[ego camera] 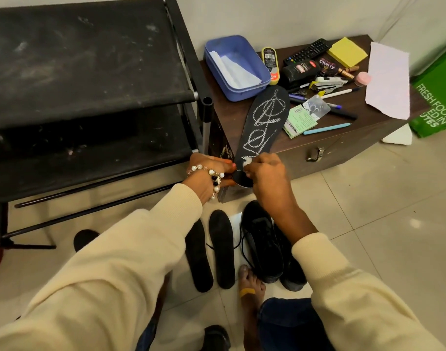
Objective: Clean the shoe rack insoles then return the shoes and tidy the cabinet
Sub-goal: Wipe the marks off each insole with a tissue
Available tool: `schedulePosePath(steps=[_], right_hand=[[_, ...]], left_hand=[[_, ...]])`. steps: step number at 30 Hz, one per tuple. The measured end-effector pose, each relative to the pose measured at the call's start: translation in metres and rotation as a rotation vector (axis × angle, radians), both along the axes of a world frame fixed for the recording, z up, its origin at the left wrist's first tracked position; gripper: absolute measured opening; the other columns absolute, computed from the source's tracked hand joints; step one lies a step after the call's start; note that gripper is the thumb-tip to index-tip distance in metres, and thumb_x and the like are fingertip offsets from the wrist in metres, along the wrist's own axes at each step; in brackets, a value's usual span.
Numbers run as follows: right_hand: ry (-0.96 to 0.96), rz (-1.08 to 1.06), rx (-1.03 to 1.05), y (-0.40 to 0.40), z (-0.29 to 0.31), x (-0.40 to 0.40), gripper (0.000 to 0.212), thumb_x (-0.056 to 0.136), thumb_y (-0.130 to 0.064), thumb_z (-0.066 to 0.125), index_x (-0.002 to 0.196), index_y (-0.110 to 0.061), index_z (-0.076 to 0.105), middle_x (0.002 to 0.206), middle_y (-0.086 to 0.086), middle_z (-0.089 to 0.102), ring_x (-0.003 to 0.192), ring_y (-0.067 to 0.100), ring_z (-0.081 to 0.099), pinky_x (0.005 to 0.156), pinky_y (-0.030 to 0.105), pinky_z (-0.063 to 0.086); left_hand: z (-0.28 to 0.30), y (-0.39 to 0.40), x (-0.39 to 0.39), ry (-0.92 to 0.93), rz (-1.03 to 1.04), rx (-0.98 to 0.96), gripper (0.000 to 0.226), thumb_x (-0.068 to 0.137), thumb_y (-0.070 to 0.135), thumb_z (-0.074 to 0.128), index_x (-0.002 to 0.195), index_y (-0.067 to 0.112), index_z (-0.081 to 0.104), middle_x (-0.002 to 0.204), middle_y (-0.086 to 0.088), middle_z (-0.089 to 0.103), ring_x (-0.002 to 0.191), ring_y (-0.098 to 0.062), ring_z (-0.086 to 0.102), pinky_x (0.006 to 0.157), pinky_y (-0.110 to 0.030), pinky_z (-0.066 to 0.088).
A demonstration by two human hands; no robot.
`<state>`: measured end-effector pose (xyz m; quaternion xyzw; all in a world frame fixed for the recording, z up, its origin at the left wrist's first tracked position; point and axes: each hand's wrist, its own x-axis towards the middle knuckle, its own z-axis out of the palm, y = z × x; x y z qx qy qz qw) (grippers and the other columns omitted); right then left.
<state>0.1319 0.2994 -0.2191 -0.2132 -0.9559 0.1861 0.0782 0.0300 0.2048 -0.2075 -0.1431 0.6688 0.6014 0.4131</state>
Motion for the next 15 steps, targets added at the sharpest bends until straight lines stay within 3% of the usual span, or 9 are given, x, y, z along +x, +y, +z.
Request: schedulePosePath(steps=[2,4,8,11,13,15], right_hand=[[-0.087,0.137,0.004,-0.011,0.004,-0.001,0.027,0.088,-0.003,0.053,0.11,-0.005,0.068,0.114,0.013,0.056,0.109,0.02,0.044,0.078,0.009,0.029],[-0.169,0.154,0.034,-0.006,0.007,0.0,0.03,0.092,-0.011,0.053,0.12,-0.012,0.065,0.12,0.008,0.056,0.116,0.022,0.043,0.085,0.019,0.033],[-0.195,0.004,0.008,0.013,0.012,0.007,0.029,0.092,-0.01,0.055,0.117,-0.013,0.068,0.122,0.008,0.059,0.117,0.023,0.048,0.094,0.023,0.035],[-0.177,-0.009,0.043,0.0,0.016,0.007,0.028,0.092,-0.01,0.056,0.117,-0.013,0.068,0.121,0.008,0.059,0.116,0.022,0.049,0.095,0.024,0.039],[-0.175,0.064,0.041,-0.015,0.017,0.004,0.03,0.093,-0.011,0.054,0.119,-0.015,0.066,0.122,0.007,0.057,0.116,0.023,0.047,0.095,0.03,0.043],[-0.203,0.134,0.021,-0.021,0.018,0.003,0.032,0.092,-0.011,0.054,0.122,-0.015,0.064,0.125,0.007,0.055,0.118,0.023,0.045,0.096,0.03,0.042]], left_hand=[[0.002,0.001,-0.001,-0.025,-0.055,0.012,0.013,0.084,-0.008,0.065,0.075,0.001,0.065,0.057,-0.01,0.066,0.053,-0.019,0.065,0.051,-0.031,0.058],[0.003,0.001,-0.001,-0.046,-0.075,0.019,0.016,0.086,-0.007,0.063,0.072,0.002,0.064,0.05,-0.008,0.064,0.047,-0.017,0.065,0.05,-0.031,0.058],[0.0,0.0,0.0,-0.054,0.002,0.051,0.005,0.081,-0.013,0.065,0.081,-0.008,0.064,0.05,-0.008,0.065,0.041,-0.017,0.064,0.038,-0.03,0.054],[-0.004,0.0,-0.002,-0.082,-0.026,0.071,0.007,0.085,-0.011,0.062,0.08,-0.006,0.064,0.05,-0.007,0.067,0.057,-0.022,0.069,0.043,-0.029,0.056],[-0.005,-0.002,-0.003,-0.104,-0.061,0.083,0.011,0.089,-0.008,0.057,0.096,-0.005,0.065,0.081,-0.013,0.074,0.091,-0.029,0.069,0.062,-0.028,0.059],[-0.006,-0.001,-0.002,-0.139,-0.091,0.097,0.03,0.093,-0.005,0.051,0.122,-0.005,0.057,0.122,-0.019,0.063,0.12,-0.033,0.056,0.082,-0.025,0.051]])
